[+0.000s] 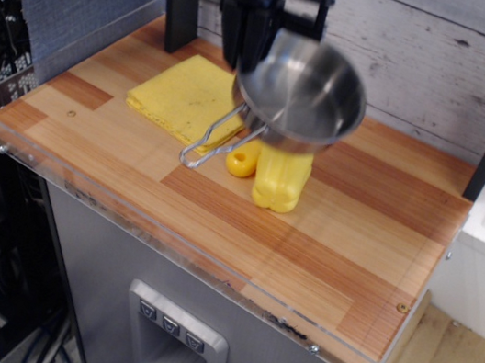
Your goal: PICK UP THE VESSEL AND PUT ANOTHER SIDE OF THE TABLE
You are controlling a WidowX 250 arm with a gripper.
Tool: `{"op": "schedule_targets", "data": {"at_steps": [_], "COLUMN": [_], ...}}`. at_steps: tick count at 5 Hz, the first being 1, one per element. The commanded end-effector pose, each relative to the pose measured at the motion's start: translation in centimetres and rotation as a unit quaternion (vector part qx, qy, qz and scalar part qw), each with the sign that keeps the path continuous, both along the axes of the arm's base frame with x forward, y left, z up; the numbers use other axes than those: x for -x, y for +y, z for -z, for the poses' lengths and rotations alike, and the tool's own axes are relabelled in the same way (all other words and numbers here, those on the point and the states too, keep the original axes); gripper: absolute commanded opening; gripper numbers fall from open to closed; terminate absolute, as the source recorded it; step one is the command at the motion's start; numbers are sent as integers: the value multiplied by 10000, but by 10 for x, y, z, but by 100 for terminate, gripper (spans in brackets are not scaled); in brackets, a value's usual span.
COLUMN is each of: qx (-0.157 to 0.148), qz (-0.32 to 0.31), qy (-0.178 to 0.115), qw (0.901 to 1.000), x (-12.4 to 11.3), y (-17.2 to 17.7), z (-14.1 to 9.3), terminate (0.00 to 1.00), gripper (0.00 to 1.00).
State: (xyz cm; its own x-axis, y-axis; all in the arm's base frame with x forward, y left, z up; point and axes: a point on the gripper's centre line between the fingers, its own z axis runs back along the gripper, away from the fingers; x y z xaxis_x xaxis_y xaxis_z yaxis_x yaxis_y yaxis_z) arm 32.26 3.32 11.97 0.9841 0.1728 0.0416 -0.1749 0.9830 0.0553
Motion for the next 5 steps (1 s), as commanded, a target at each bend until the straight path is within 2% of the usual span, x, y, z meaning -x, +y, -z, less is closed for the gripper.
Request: {"op": "schedule_targets", "data": {"at_steps": [1, 4, 5], "qx": [-104, -227, -366], "qz": [130, 406, 287], "qy": [-229, 8, 210], "qw": [9996, 9989, 9987], "x": [7, 15, 11], "y": [-19, -55, -63], "z": [-2, 19, 40], "terminate": [0, 0, 0], "gripper": [0, 0, 0]}}
